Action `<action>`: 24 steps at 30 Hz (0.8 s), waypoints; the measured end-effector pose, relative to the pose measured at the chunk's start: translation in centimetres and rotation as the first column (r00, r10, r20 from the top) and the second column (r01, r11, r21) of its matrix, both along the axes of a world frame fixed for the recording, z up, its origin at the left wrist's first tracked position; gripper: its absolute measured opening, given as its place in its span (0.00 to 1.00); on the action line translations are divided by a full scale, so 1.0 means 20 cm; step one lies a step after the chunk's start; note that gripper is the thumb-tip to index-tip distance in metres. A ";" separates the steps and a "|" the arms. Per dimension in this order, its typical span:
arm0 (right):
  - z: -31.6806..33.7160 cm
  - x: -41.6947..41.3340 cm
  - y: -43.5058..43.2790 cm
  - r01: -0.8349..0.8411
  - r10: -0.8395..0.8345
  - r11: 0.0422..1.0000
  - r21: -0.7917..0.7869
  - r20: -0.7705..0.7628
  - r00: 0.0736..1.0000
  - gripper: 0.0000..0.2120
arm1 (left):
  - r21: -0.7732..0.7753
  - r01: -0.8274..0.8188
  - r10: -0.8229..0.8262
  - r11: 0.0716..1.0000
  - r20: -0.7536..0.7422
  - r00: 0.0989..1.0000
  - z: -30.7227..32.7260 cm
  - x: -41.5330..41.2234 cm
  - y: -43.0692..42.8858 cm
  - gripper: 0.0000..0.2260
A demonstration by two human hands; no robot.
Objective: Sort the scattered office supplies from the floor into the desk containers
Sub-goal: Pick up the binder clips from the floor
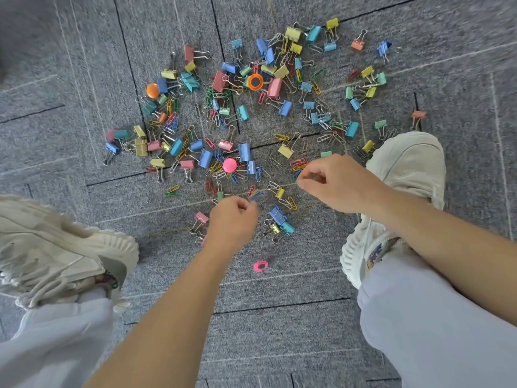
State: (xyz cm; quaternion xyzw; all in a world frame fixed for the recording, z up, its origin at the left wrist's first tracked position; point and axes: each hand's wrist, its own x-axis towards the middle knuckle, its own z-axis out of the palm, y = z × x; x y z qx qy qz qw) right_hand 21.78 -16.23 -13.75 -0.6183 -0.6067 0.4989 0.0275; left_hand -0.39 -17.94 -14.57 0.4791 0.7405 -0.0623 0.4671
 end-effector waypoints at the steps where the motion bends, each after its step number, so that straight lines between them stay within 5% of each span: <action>1: 0.00 -0.01 0.00 0.011 -0.011 1.000 0.002 -0.007 1.000 0.07 | 0.029 -0.102 0.101 0.994 0.053 0.994 0.00 -0.01 0.00 0.15; 3: -0.01 -0.01 -0.01 0.030 -0.030 1.000 -0.004 -0.017 0.999 0.07 | 0.064 -0.291 0.278 0.955 0.156 0.948 0.01 -0.04 0.00 0.18; 6: -0.01 -0.01 -0.01 0.044 -0.043 0.999 -0.028 0.003 0.999 0.07 | 0.094 -0.287 0.272 0.953 0.147 0.951 0.04 -0.09 -0.02 0.27; 10: -0.01 0.00 -0.01 0.040 -0.038 0.998 -0.051 0.035 0.999 0.09 | -0.066 0.034 -0.029 0.997 0.081 0.996 0.05 -0.13 -0.16 0.18; 13: -0.02 -0.01 -0.01 0.023 -0.020 0.998 -0.065 0.048 0.999 0.10 | -0.237 0.280 -0.285 0.930 0.016 0.958 0.06 -0.15 -0.26 0.15; 19: 0.00 -0.04 -0.03 -0.076 0.080 0.993 -0.088 0.048 0.996 0.08 | -0.298 0.711 -0.760 0.638 -0.089 0.644 0.04 -0.14 -0.32 0.22; 24: 0.00 -0.11 -0.04 -0.206 0.210 0.972 -0.114 0.025 0.977 0.09 | -0.197 0.884 -0.905 0.425 -0.099 0.413 -0.01 -0.16 -0.38 0.19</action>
